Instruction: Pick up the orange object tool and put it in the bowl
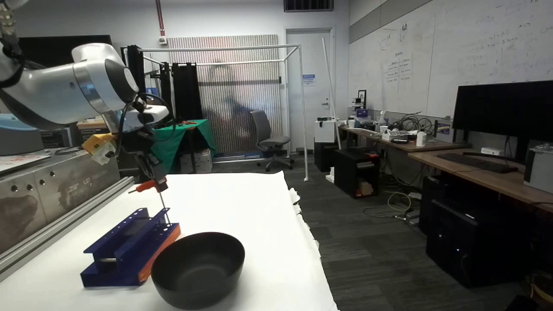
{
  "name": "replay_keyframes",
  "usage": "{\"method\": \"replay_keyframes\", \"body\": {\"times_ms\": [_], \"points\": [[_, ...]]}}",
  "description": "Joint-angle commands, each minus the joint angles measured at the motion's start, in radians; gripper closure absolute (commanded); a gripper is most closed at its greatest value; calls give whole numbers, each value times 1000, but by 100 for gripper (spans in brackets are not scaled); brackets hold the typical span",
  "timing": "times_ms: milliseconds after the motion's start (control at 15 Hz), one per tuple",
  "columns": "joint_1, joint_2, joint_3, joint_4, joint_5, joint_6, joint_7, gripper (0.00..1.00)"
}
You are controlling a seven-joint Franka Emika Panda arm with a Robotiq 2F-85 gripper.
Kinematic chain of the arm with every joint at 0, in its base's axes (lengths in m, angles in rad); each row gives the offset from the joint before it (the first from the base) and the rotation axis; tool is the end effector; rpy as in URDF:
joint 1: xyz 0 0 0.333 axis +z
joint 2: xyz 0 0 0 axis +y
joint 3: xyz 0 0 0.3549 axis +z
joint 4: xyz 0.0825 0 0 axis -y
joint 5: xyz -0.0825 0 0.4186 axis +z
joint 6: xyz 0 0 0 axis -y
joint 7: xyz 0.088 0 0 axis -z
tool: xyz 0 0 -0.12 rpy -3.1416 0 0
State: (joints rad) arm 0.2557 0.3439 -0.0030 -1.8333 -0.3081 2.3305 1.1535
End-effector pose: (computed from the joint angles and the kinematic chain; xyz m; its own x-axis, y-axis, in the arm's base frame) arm 0.6742 0.1660 0.3644 0.7302 -0.6233 0.2797 -0.6462 -0.7631 -0.0137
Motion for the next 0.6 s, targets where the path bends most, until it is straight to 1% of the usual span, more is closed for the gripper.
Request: {"method": "replay_keyframes", "body": {"times_ms": [0, 133, 267, 400, 533], "points": [[-3, -106, -9, 3, -31, -104, -26, 87], [-16, -141, -14, 16, -58, -176, -27, 87], [-30, -156, -20, 40, -116, -285, -13, 87], [-50, -150, -24, 58, -174, -383, -8, 87], [-75, -126, -25, 71, -194, -452, -23, 87]]}}
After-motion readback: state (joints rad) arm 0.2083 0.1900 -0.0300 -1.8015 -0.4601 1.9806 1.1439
